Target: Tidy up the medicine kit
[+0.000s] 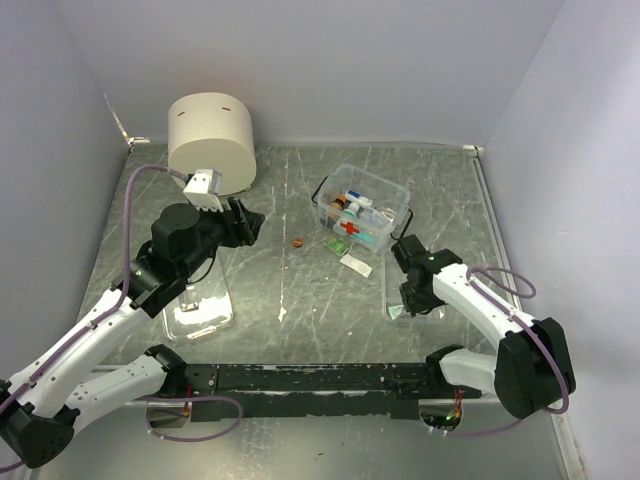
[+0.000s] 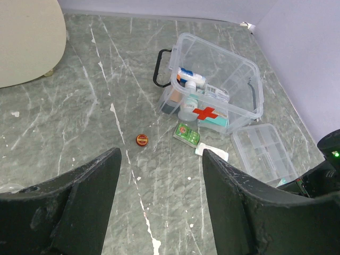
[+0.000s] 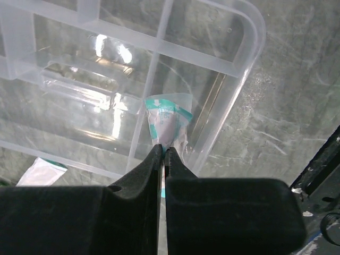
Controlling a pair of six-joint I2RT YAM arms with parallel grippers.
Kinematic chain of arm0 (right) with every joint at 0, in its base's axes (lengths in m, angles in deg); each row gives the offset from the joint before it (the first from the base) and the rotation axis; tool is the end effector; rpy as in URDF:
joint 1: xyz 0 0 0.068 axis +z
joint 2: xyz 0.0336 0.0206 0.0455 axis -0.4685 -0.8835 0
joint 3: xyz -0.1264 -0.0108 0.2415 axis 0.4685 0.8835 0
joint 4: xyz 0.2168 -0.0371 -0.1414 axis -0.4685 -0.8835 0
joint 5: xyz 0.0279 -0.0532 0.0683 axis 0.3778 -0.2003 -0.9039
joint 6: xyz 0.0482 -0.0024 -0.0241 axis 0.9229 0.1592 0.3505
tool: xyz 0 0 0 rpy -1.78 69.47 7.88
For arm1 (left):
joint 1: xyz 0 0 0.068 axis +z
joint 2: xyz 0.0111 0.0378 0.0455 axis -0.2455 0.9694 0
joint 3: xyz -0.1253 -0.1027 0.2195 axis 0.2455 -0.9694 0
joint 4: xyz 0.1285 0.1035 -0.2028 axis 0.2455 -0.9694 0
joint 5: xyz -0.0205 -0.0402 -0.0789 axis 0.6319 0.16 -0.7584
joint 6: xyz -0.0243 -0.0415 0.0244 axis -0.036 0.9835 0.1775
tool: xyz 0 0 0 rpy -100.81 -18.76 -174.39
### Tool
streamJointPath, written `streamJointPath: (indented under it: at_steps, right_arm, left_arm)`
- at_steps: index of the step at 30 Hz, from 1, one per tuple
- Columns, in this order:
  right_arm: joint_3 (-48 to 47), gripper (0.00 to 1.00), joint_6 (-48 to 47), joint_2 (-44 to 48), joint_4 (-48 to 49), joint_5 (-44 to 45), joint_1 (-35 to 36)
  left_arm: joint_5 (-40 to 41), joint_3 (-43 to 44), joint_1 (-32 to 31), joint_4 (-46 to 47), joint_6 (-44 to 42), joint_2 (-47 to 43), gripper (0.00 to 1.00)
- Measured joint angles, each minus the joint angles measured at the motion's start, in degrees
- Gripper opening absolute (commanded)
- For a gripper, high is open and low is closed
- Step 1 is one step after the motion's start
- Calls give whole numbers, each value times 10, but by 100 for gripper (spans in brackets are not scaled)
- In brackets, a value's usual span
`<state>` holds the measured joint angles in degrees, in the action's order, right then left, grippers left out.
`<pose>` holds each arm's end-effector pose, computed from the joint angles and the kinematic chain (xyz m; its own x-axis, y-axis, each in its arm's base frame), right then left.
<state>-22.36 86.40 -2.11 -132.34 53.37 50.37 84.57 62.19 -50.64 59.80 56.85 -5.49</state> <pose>0.1646 0.0559 0.1907 -0.1649 0.9399 -0.2990 0.9716 0.2070 0.1148 0.1681 -0.1162 0.3573 -0.3395 -0.2760 -0.8992 0.3280 0.8612 -0.3882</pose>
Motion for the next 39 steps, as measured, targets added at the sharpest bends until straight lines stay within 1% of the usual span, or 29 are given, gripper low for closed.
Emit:
streamJointPath:
  at_steps: [3, 6, 8, 12, 16, 19, 22, 24, 27, 29, 33, 36, 39]
  right_arm:
    - [15, 8, 32, 1, 8, -3, 0]
    - [27, 20, 58, 1, 10, -3, 0]
    - [29, 26, 68, 0, 9, -2, 0]
    - [23, 36, 75, 0, 0, 7, 0]
    - [2, 39, 61, 7, -6, 23, 0]
    - [-1, 39, 24, 28, 2, 33, 0]
    - [-1, 38, -79, 48, 44, 38, -1]
    - [-1, 42, -168, 52, 91, 36, -2]
    - [4, 42, -283, 56, 174, 28, 0]
    - [23, 43, -345, 69, 236, 14, 0]
    - [68, 43, -466, 97, 366, -45, 1]
    - [70, 42, -551, 68, 446, -84, 8]
    - [59, 41, -629, 17, 492, -88, 51]
  left_arm:
    - [2, 0, 0, 0, 0, -1, 73]
    - [2, 0, 0, 0, 0, -2, 73]
    - [2, 0, 0, 0, 0, -2, 73]
    - [2, 0, 0, 0, 0, -2, 73]
    - [2, 0, 0, 0, 0, -2, 73]
    - [2, 0, 0, 0, 0, -2, 73]
    - [2, 0, 0, 0, 0, -2, 73]
    - [2, 0, 0, 0, 0, -2, 73]
    - [2, 0, 0, 0, 0, -2, 73]
    - [2, 0, 0, 0, 0, -2, 73]
    - [3, 0, 0, 0, 0, -2, 73]
    - [3, 0, 0, 0, 0, -2, 73]
    - [3, 0, 0, 0, 0, -2, 73]
